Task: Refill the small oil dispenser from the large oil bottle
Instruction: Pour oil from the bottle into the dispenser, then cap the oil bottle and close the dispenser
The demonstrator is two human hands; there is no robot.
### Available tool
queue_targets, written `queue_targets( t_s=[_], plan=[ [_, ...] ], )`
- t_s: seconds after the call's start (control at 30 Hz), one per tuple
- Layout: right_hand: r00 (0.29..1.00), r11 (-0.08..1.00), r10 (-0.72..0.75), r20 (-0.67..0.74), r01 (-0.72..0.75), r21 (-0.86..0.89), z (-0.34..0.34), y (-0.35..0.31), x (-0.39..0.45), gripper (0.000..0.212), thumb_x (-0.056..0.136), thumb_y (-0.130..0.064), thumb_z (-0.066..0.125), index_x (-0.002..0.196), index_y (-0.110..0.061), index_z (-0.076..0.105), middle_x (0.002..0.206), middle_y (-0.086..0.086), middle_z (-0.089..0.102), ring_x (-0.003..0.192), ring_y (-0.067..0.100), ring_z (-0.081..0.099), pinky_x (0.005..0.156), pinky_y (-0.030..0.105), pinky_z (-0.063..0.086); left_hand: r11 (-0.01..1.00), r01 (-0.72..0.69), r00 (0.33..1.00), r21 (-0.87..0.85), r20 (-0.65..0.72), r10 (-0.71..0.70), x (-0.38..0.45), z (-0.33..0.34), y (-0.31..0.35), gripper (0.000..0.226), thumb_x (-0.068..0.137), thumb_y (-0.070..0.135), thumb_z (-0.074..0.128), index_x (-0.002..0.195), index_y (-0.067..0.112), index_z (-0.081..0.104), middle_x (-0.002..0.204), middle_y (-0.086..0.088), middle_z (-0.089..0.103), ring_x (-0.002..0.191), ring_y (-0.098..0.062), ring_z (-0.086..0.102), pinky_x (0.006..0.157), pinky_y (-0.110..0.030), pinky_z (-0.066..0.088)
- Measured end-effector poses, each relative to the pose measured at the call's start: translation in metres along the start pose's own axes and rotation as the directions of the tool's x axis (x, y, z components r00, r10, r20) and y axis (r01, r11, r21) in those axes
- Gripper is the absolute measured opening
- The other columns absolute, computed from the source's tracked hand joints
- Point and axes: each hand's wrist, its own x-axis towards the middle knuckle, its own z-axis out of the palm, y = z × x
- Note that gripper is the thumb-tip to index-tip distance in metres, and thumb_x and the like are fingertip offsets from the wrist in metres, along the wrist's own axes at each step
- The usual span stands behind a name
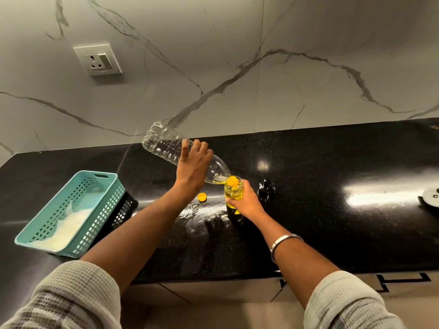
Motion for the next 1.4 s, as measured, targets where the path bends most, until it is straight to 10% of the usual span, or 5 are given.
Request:
queue_targets(
  t_s=[0.53,1.1,1.2,1.4],
  plan=[
    [1.000,1.000,-0.017,0.006,0.017,0.000,-0.001,0.002,0.003,0.067,0.072,-0.020,0.082,0.127,-0.018,0.043,0.125,0.003,0.054,0.114,0.020,0.054,0.099,0.038,0.045,0.913,0.189,0.982,-0.361,0.058,-0.181,-0.013,0.028,0.002,0.049,0.081,0.002,0.056,0.123,0.026,0.053,0.120,0.002,0.048,0.122,-0.020,0.040,0.105,-0.042,0.017],
    [0.996,0.998,-0.014,0.082,0.009,0.064,-0.020,-0.008,0.001,0.115,0.060,-0.061,0.080,0.148,-0.027,0.015,0.152,0.004,0.028,0.139,0.025,0.030,0.113,0.051,0.031,0.503,0.427,0.901,-0.752,0.307,-0.306,-0.040,0.059,-0.002,0.077,0.063,0.030,0.085,0.131,0.027,0.049,0.127,0.005,0.048,0.121,-0.017,0.042,0.099,-0.043,0.022],
    [0.997,0.994,-0.050,0.065,0.044,0.097,-0.025,-0.017,-0.003,0.101,0.069,-0.076,0.056,0.148,-0.024,0.021,0.151,0.004,0.031,0.140,0.025,0.028,0.114,0.052,0.029,0.412,0.448,0.884,-0.793,0.326,-0.334,-0.040,0.056,-0.003,0.072,0.060,0.032,0.086,0.124,0.027,0.053,0.122,0.006,0.051,0.116,-0.016,0.046,0.097,-0.043,0.023],
    [0.978,0.986,-0.166,-0.129,0.164,-0.023,-0.034,-0.034,-0.005,0.044,0.101,-0.042,0.036,0.138,-0.018,0.043,0.137,0.004,0.046,0.131,0.021,0.035,0.106,0.036,0.031,0.258,0.417,0.878,-0.872,0.313,-0.361,-0.046,0.049,-0.004,0.062,0.061,0.032,0.087,0.114,0.025,0.055,0.113,0.006,0.053,0.101,-0.012,0.050,0.083,-0.034,0.023]
  ],
)
